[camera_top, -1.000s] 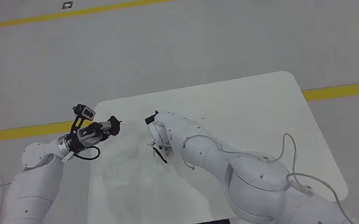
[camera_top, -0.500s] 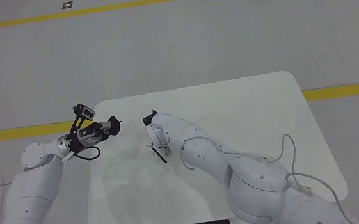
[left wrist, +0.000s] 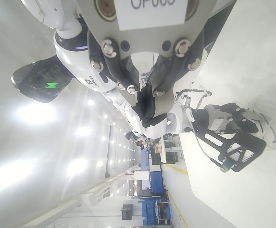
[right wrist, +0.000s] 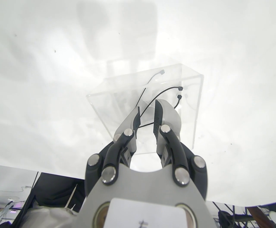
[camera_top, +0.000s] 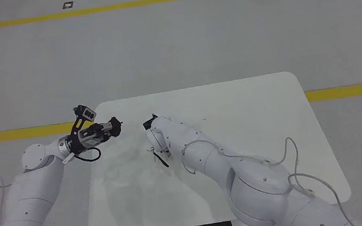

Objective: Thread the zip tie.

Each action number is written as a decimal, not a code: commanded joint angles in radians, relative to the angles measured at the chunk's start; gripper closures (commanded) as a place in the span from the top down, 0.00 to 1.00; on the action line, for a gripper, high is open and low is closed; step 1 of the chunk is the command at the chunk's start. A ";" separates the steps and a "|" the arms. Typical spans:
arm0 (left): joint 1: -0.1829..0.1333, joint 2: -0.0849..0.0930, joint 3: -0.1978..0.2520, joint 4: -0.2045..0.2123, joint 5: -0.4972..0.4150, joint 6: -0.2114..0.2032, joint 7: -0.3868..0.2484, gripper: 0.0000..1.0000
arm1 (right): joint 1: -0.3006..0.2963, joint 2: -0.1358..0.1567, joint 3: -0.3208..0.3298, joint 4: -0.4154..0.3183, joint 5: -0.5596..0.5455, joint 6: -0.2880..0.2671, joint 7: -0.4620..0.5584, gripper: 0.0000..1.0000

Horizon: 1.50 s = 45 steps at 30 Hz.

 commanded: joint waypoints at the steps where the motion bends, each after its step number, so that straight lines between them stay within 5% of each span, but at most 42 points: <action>1: 0.000 0.000 0.000 0.000 0.000 0.000 0.000 0.00 | -0.002 0.000 0.005 0.000 -0.007 0.000 0.003 0.13; 5: 0.000 0.000 0.000 0.000 0.000 0.000 0.000 0.00 | -0.005 0.001 0.019 0.000 -0.024 0.000 0.007 0.00; 26: 0.000 0.000 0.000 0.000 0.000 0.000 0.000 0.00 | 0.011 0.001 0.151 -0.035 -0.149 0.000 0.039 0.00; 45: 0.000 0.000 0.000 0.000 0.000 0.000 0.000 0.00 | -0.024 0.005 0.393 -0.153 -0.436 0.000 0.098 0.00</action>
